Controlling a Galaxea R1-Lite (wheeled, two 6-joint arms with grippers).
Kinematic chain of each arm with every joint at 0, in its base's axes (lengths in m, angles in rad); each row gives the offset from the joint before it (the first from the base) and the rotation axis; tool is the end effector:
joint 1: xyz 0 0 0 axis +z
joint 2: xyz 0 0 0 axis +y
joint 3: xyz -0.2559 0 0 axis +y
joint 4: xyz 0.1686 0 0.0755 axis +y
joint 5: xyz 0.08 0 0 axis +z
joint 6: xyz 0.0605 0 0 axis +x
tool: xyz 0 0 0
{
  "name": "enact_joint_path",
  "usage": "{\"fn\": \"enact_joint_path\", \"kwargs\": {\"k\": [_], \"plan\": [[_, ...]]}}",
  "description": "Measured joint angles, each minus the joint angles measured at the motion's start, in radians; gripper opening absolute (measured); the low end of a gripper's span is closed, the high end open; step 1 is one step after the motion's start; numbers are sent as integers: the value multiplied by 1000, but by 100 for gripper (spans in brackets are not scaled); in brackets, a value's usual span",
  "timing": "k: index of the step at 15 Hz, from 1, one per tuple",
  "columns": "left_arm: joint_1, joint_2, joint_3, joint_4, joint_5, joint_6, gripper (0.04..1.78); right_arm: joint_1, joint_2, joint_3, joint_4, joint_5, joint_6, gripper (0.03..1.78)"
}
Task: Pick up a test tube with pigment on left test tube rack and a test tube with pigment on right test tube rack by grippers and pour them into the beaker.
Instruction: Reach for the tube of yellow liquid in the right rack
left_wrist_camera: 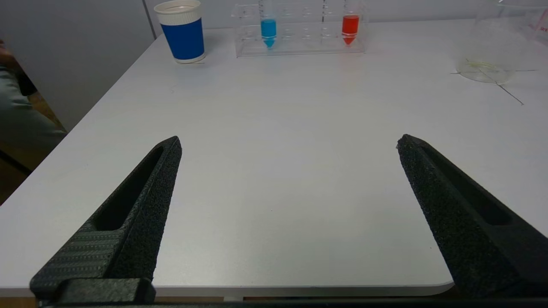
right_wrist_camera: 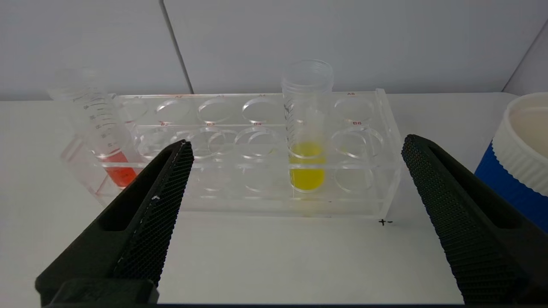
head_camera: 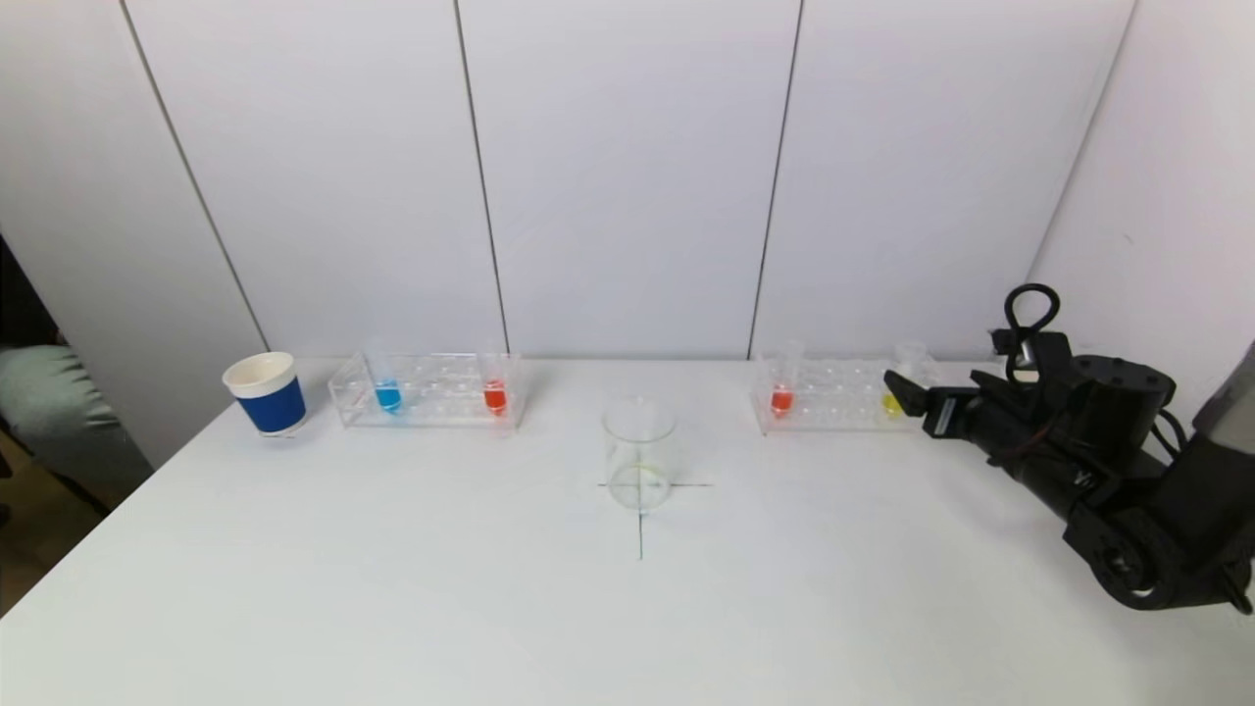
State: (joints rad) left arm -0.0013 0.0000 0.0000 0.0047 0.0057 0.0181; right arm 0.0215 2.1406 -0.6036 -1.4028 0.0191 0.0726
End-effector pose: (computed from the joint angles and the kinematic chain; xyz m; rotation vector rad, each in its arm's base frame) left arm 0.0532 0.0003 0.0748 0.0181 0.0047 0.0044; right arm 0.3583 0.0089 0.0307 0.0723 0.1356 0.0356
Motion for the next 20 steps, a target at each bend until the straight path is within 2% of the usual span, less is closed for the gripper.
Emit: {"fn": "enact_joint_path", "kwargs": {"k": [20], "plan": [[0, 0, 0, 0, 0, 0, 176, -14, 152, -207, 23, -8, -4, 177]]}}
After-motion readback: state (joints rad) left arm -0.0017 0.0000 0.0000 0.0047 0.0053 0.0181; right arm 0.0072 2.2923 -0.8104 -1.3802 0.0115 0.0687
